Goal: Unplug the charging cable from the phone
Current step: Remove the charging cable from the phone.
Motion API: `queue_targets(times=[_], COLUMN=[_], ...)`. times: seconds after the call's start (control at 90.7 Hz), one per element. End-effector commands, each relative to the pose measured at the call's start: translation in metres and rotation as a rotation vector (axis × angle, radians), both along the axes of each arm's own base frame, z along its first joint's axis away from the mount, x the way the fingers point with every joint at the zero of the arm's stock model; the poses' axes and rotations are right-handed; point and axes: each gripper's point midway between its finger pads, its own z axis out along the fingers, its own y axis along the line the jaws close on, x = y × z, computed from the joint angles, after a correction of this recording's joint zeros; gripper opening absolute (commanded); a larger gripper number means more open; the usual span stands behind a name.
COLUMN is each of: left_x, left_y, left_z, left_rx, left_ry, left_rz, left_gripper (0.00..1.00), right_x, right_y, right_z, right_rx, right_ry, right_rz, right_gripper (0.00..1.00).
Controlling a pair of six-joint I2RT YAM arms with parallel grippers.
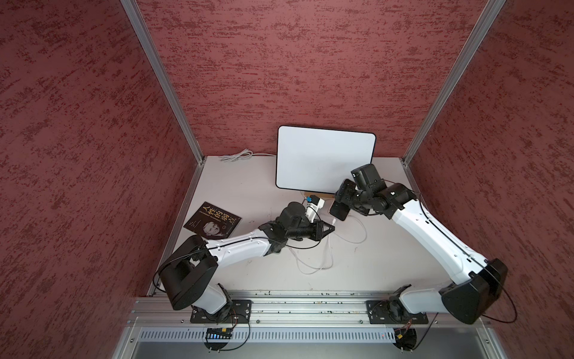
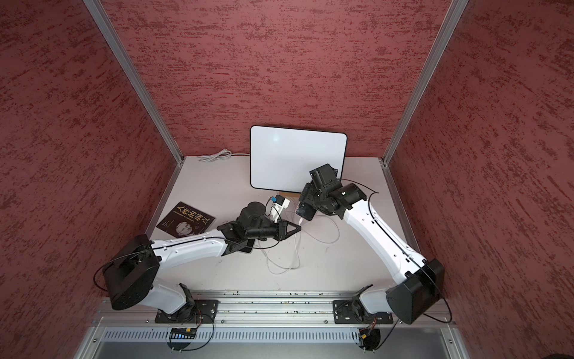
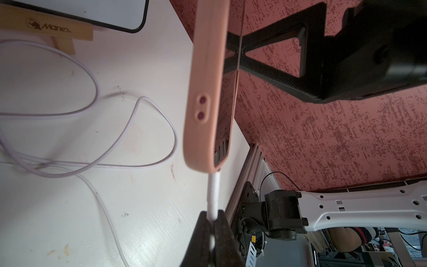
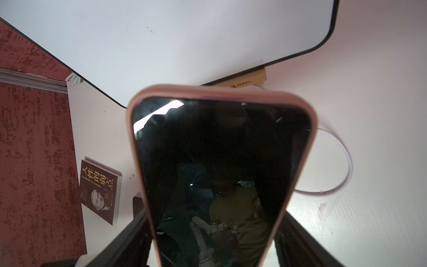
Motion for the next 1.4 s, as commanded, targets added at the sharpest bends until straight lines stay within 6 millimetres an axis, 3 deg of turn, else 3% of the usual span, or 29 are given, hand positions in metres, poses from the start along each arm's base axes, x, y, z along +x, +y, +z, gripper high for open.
queue_targets(times=[0.0, 0.287, 0.54, 0.749, 1.036, 1.389], left_x=[-0.008, -0.009, 0.009, 0.043, 0.094, 0.105], left_y=[0.003, 0.005, 0.012, 0.014, 0.003, 0.010], left_z=[0.004, 0.001, -0.009, -0.019, -0.045, -0.090], left_rx=[-0.005, 0.004, 0.065, 0.103, 0.198, 0.289], left_ry=[-0.011, -0.012, 0.008, 0.047, 0.107, 0.154], left_rz=[-0.023, -0.018, 0.050, 0.134, 0.212, 0.263], left_gripper=[0.00, 0.00, 0.00, 0.00, 0.00, 0.01], right_x=[0.015, 0.019, 0.015, 0.003, -0.022, -0.052], right_y=[0.002, 0.001, -0.011, -0.041, -0.086, -0.136], right_z=[0.033, 0.035, 0.033, 0.029, -0.004, -0.041], right_rx=[0.053, 0.064, 0.041, 0.005, -0.073, -0.264], right_ry=[-0.098, -0.099, -0.099, -0.105, -0.044, 0.036], right_rz=[-0.017, -0.021, -0.040, -0.095, -0.176, -0.232], right_gripper=[0.22, 0.21, 0.21, 0.22, 0.22, 0.21])
